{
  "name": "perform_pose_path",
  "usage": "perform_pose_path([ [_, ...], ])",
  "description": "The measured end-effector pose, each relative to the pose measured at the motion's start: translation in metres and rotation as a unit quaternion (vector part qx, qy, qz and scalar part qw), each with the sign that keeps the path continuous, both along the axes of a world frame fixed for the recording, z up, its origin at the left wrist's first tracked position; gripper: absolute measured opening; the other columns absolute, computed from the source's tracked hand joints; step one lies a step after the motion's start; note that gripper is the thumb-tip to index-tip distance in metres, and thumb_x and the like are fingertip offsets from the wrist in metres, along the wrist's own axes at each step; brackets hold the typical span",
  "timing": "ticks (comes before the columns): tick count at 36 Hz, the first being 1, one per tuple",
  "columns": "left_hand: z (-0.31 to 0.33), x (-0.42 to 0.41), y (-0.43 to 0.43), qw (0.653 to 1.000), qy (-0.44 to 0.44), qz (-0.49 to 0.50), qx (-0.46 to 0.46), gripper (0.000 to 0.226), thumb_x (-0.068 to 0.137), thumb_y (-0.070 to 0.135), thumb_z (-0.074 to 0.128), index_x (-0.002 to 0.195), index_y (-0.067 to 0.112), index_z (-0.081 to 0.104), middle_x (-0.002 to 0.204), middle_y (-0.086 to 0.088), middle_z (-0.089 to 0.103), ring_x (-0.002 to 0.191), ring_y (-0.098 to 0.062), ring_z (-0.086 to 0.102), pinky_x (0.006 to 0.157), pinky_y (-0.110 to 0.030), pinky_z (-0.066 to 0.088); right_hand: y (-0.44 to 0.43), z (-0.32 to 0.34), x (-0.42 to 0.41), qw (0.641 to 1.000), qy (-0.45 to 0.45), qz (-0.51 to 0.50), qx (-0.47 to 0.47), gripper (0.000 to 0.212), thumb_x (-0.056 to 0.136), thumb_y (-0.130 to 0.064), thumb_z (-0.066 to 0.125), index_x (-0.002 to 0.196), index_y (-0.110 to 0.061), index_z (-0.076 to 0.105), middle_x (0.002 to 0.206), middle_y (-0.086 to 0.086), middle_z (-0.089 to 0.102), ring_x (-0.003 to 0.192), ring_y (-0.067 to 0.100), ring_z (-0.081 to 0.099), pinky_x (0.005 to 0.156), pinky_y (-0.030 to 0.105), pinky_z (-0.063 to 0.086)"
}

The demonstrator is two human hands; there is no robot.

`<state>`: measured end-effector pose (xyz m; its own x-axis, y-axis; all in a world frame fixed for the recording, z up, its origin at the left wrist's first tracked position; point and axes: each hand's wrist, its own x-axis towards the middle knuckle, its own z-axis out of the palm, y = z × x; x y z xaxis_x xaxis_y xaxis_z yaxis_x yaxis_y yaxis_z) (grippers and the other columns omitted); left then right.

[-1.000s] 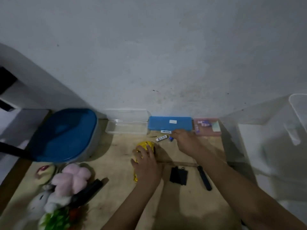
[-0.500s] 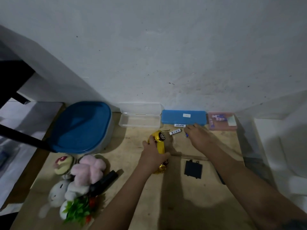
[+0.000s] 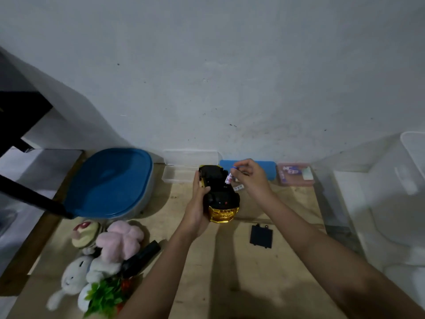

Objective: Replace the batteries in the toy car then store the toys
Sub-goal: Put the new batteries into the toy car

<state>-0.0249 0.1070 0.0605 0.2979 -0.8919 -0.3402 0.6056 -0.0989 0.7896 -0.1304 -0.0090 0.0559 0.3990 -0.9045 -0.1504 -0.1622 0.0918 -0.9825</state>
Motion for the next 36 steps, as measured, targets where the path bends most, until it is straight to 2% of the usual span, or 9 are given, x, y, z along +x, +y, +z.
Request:
perform_pose_path([
  [3, 0.009, -0.011, -0.005, 0.999, 0.018, -0.018, -0.028, 0.063, 0.095, 0.009, 0.039, 0.141, 0.049, 0.021, 0.140, -0.005, 0.048, 0.115, -0.027, 0.058, 0.077, -0.037, 0.058, 0.007, 0.008, -0.002, 0.996, -0.047, -0.063, 0.028, 0.015, 0.084, -0.017, 0.067, 0.080, -0.025, 0.056, 0.091, 0.003, 0.064, 0.092, 0.020, 0.061, 0.082, 0.034, 0.049],
  [6, 0.015, -0.019, -0.009, 0.996, -0.009, -0.074, -0.050, 0.081, 0.086, 0.008, 0.054, 0.140, 0.055, 0.015, 0.144, 0.001, 0.044, 0.123, -0.026, 0.052, 0.091, -0.042, 0.052, 0.011, 0.018, -0.007, 0.991, -0.061, -0.121, 0.005, 0.016, 0.083, -0.016, 0.068, 0.079, -0.024, 0.055, 0.091, 0.004, 0.064, 0.092, 0.020, 0.062, 0.082, 0.031, 0.048],
  [10, 0.022, -0.018, -0.012, 0.970, -0.162, -0.179, -0.033, 0.112, 0.076, 0.012, 0.075, 0.135, 0.063, -0.005, 0.148, 0.006, 0.034, 0.128, -0.018, 0.047, 0.103, -0.048, 0.042, 0.012, 0.029, -0.018, 0.982, -0.082, -0.167, -0.022, 0.019, 0.083, -0.010, 0.068, 0.076, -0.020, 0.054, 0.091, 0.009, 0.064, 0.089, 0.020, 0.061, 0.080, 0.031, 0.049],
  [14, 0.032, -0.017, -0.015, 0.935, -0.272, -0.225, -0.037, 0.117, 0.066, 0.026, 0.081, 0.125, 0.073, -0.008, 0.155, 0.008, 0.016, 0.136, -0.019, 0.036, 0.105, -0.051, 0.039, 0.012, 0.036, -0.026, 0.975, -0.086, -0.201, -0.025, 0.021, 0.081, -0.010, 0.070, 0.073, -0.021, 0.054, 0.089, 0.012, 0.065, 0.089, 0.026, 0.063, 0.084, 0.043, 0.051],
  [18, 0.033, -0.019, -0.011, 0.947, -0.249, -0.196, -0.043, 0.116, 0.073, 0.007, 0.076, 0.134, 0.064, -0.005, 0.146, 0.003, 0.034, 0.128, -0.022, 0.046, 0.100, -0.048, 0.045, 0.017, 0.046, -0.027, 0.973, -0.095, -0.206, -0.034, 0.014, 0.083, -0.017, 0.067, 0.077, -0.025, 0.057, 0.089, 0.010, 0.067, 0.091, 0.027, 0.065, 0.088, 0.048, 0.052],
  [20, 0.032, -0.022, -0.009, 0.960, -0.220, -0.168, -0.045, 0.115, 0.072, 0.001, 0.072, 0.136, 0.062, -0.001, 0.139, 0.000, 0.040, 0.123, -0.025, 0.051, 0.098, -0.048, 0.047, 0.018, 0.056, -0.030, 0.968, -0.110, -0.211, -0.078, 0.010, 0.086, -0.020, 0.062, 0.082, -0.029, 0.060, 0.088, 0.006, 0.067, 0.085, 0.024, 0.065, 0.081, 0.040, 0.054],
  [23, 0.031, -0.021, -0.006, 0.971, -0.188, -0.132, -0.064, 0.112, 0.070, -0.004, 0.065, 0.139, 0.059, 0.002, 0.140, -0.003, 0.043, 0.118, -0.026, 0.056, 0.095, -0.045, 0.049, 0.017, 0.072, -0.032, 0.971, -0.072, -0.157, -0.167, 0.012, 0.092, -0.019, 0.057, 0.098, -0.027, 0.062, 0.095, -0.001, 0.066, 0.076, 0.011, 0.067, 0.067, 0.020, 0.052],
  [30, 0.042, -0.017, -0.011, 0.965, -0.215, -0.103, -0.108, 0.109, 0.072, -0.009, 0.059, 0.139, 0.058, 0.004, 0.145, 0.001, 0.041, 0.122, -0.027, 0.054, 0.100, -0.047, 0.046, 0.015, 0.081, -0.024, 0.983, 0.026, -0.012, -0.182, 0.017, 0.074, -0.019, 0.077, 0.087, -0.015, 0.067, 0.081, -0.003, 0.070, 0.080, 0.011, 0.066, 0.071, 0.025, 0.054],
  [36, 0.048, -0.009, -0.017, 0.960, -0.247, -0.072, -0.112, 0.108, 0.073, -0.005, 0.059, 0.140, 0.056, 0.000, 0.144, 0.002, 0.039, 0.117, -0.018, 0.058, 0.094, -0.037, 0.051, 0.014, 0.079, -0.011, 0.958, 0.064, 0.028, -0.279, 0.017, 0.089, -0.010, 0.058, 0.102, -0.010, 0.070, 0.100, -0.002, 0.054, 0.092, 0.012, 0.056, 0.080, 0.024, 0.051],
])
